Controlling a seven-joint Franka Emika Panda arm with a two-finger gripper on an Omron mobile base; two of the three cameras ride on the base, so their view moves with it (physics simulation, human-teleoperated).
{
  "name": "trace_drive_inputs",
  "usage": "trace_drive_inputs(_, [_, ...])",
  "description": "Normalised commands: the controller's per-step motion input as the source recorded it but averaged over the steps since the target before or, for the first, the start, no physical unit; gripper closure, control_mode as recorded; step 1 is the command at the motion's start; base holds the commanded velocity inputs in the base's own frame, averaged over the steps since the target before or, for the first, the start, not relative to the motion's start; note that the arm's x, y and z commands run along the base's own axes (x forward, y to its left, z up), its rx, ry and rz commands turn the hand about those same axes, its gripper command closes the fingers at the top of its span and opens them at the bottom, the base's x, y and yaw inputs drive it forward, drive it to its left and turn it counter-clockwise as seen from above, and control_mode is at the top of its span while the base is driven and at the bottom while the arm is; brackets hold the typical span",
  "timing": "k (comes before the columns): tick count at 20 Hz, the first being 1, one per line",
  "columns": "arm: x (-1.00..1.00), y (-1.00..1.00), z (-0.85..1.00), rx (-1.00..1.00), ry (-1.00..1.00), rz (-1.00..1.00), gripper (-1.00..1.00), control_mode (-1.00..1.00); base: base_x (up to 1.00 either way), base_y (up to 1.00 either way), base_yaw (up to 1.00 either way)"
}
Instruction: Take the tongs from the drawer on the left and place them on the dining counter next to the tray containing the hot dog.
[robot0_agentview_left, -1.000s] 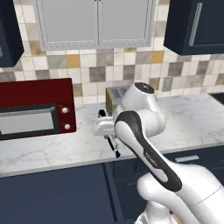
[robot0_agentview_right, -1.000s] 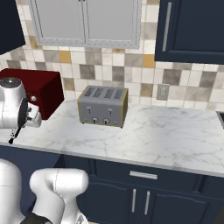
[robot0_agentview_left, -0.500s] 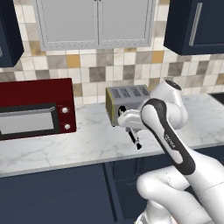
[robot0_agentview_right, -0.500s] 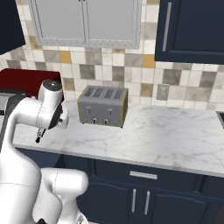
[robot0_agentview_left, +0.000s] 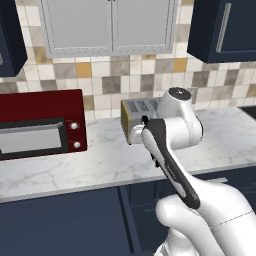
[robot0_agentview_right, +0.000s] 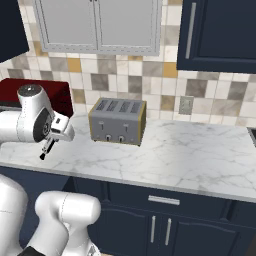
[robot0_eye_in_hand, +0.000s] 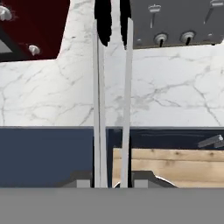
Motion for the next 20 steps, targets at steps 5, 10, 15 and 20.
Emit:
trace_drive_inputs(5, [0.05, -0.53, 0.42, -0.21, -0.01, -0.3, 1.0, -1.0, 0.0, 0.0, 0.0])
trace_drive_inputs(10, [0.0, 0.0, 0.0, 0.0, 0.0, 0.0, 1.0, -1.0, 0.0, 0.0, 0.0])
trace_drive_inputs(15, [-0.01, 0.0, 0.0, 0.0, 0.0, 0.0, 1.0, -1.0, 0.0, 0.0, 0.0])
trace_drive_inputs(20, [-0.08, -0.06, -0.02, 0.0, 0.0, -0.01, 1.0, -1.0, 0.0, 0.0, 0.0])
